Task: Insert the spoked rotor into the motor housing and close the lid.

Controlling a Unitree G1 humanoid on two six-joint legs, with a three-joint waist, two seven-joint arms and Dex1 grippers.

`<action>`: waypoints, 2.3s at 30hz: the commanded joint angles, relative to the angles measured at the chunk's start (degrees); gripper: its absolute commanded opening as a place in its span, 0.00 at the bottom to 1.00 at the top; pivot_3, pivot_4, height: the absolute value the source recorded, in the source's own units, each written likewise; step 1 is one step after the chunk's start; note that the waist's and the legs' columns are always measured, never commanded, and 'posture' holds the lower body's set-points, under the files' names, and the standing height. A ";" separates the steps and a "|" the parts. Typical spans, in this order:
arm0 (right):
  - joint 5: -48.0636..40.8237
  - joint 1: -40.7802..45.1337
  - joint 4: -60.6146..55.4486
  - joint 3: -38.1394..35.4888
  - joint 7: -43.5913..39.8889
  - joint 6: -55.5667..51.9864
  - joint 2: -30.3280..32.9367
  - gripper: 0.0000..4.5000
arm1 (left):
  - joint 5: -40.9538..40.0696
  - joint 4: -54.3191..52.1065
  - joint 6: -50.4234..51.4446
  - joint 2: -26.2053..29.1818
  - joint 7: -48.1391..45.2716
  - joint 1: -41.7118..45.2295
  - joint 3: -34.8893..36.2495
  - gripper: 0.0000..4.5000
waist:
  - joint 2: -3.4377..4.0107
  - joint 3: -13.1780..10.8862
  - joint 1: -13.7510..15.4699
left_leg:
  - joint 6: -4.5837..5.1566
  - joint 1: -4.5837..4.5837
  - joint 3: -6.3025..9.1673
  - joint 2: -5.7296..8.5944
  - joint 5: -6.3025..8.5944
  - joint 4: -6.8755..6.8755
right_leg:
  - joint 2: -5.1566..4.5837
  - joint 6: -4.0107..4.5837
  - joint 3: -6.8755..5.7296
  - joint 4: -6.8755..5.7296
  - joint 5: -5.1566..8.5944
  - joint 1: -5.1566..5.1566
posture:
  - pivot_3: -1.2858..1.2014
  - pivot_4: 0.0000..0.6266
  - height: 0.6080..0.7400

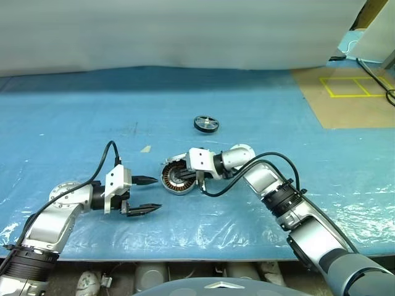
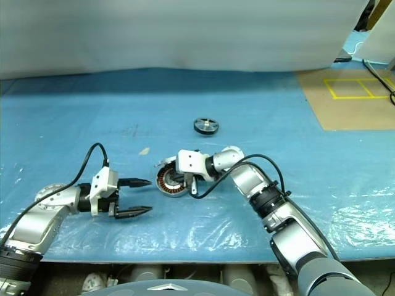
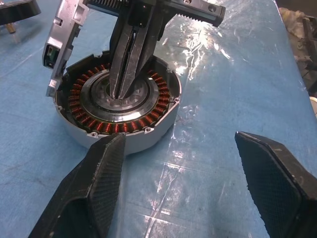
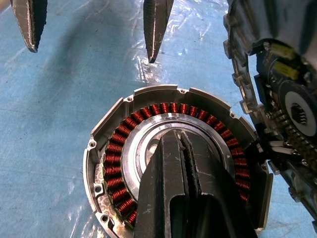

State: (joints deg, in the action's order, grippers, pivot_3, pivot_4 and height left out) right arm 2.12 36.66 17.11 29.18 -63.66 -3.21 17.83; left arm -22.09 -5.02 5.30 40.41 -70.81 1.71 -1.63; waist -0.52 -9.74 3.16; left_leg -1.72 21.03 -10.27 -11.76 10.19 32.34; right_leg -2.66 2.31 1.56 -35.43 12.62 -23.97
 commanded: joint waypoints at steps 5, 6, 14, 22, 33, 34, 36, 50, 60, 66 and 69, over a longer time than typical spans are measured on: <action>-6.46 -3.49 -4.99 -7.28 0.12 -11.25 1.32 0.01 | -1.28 -1.94 0.92 -0.34 1.14 1.00 0.75 0.83 | 0.00 0.00 0.32 | 0.00 0.08 -0.01 0.00 0.00 0.00 | 0.00 0.01 -0.01 0.05 0.00 -0.03 | 0.52 0.24 1.00; -8.52 -4.32 -7.02 -9.05 0.42 -13.87 1.38 0.01 | -1.43 -1.47 0.83 -0.86 1.58 1.65 0.87 0.83 | 0.00 0.00 0.50 | 0.00 0.10 -0.01 0.00 0.00 -0.01 | 0.01 0.00 -0.01 0.07 0.00 -0.04 | 0.52 0.24 1.00; -15.82 -11.13 -22.14 -15.78 3.94 -26.84 4.86 0.01 | -2.82 1.21 1.95 -3.72 1.50 7.34 0.35 0.83 | 0.00 -0.02 1.01 | -0.03 0.20 -0.03 -0.01 -0.02 -0.09 | 0.01 0.01 -0.03 0.18 0.00 -0.11 | 0.52 0.24 1.00; -17.36 -13.99 -27.32 -16.96 7.25 -30.79 7.22 0.00 | -3.21 0.97 4.09 -2.33 -3.34 7.43 -1.50 0.46 | 0.00 -0.02 0.79 | -0.20 0.25 -0.01 -0.01 -0.12 -0.21 | 0.03 0.01 0.01 0.29 0.00 -0.21 | 0.52 0.24 1.00; -18.33 -14.19 -27.44 -17.03 9.86 -31.08 7.22 0.00 | 0.44 6.14 -2.91 -8.53 -3.03 8.78 -4.22 0.00 | 0.01 -0.02 0.85 | -0.22 0.30 -0.02 0.01 -0.13 -0.25 | 0.01 0.00 -0.01 0.42 0.00 -0.20 | 0.52 0.24 1.00; -18.42 -14.09 -27.26 -16.84 9.84 -31.01 7.23 0.00 | 0.94 6.76 -3.24 -9.47 -2.59 9.19 -4.73 0.00 | 0.01 -0.02 0.85 | -0.22 0.31 -0.02 -0.01 -0.13 -0.25 | 0.01 0.00 -0.02 0.42 -0.01 -0.20 | 0.52 0.24 1.00; -19.48 -13.71 -27.52 -16.74 9.77 -32.02 6.85 0.00 | 1.33 7.26 -3.30 -10.80 -2.01 9.64 -5.40 0.00 | 0.01 -0.02 0.84 | -0.22 0.32 -0.02 -0.01 -0.13 -0.25 | 0.02 0.00 -0.04 0.42 -0.01 -0.21 | 0.52 0.24 1.00; -19.68 -5.70 -22.31 -12.44 6.32 -31.41 3.91 0.00 | 8.12 15.25 -12.65 -11.57 -0.28 11.74 -8.22 0.00 | 0.01 -0.02 0.85 | -0.22 0.31 0.01 0.00 -0.13 -0.21 | 0.00 0.00 -0.04 0.37 -0.01 -0.18 | 0.52 0.24 1.00; -19.91 -1.20 -18.97 -10.89 4.75 -29.73 1.20 0.00 | 7.48 15.74 -12.76 -11.00 -0.06 11.95 -7.41 0.00 | 0.01 -0.02 0.73 | -0.23 0.30 0.00 -0.02 -0.13 -0.22 | 0.01 0.01 -0.05 0.33 -0.01 -0.21 | 0.52 0.24 1.00; -20.09 0.79 -17.40 -10.90 5.58 -30.11 -2.63 0.00 | 7.31 17.05 -13.28 -10.27 -0.79 12.74 -7.06 0.00 | 0.01 -0.02 0.78 | -0.23 0.32 0.00 -0.01 -0.14 -0.22 | 0.01 0.01 -0.05 0.34 -0.01 -0.21 | 0.52 0.24 1.00; -19.84 1.82 -16.26 -11.67 6.80 -29.57 -4.24 0.00 | 7.27 18.01 -13.62 -10.21 -1.02 13.55 -7.02 0.00 | 0.01 -0.02 0.77 | -0.23 0.31 0.00 -0.01 -0.14 -0.21 | 0.01 0.01 -0.05 0.32 -0.01 -0.21 | 0.52 0.24 1.00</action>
State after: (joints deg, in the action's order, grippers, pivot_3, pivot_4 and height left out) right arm -16.95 36.73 1.60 18.70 -57.55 -34.01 14.43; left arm -14.99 12.19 -7.79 29.53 -71.66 15.07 -9.29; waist -0.51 -9.76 3.93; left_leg -1.96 21.33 -10.27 -11.77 10.05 32.13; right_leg -2.65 2.32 1.51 -35.12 12.60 -24.18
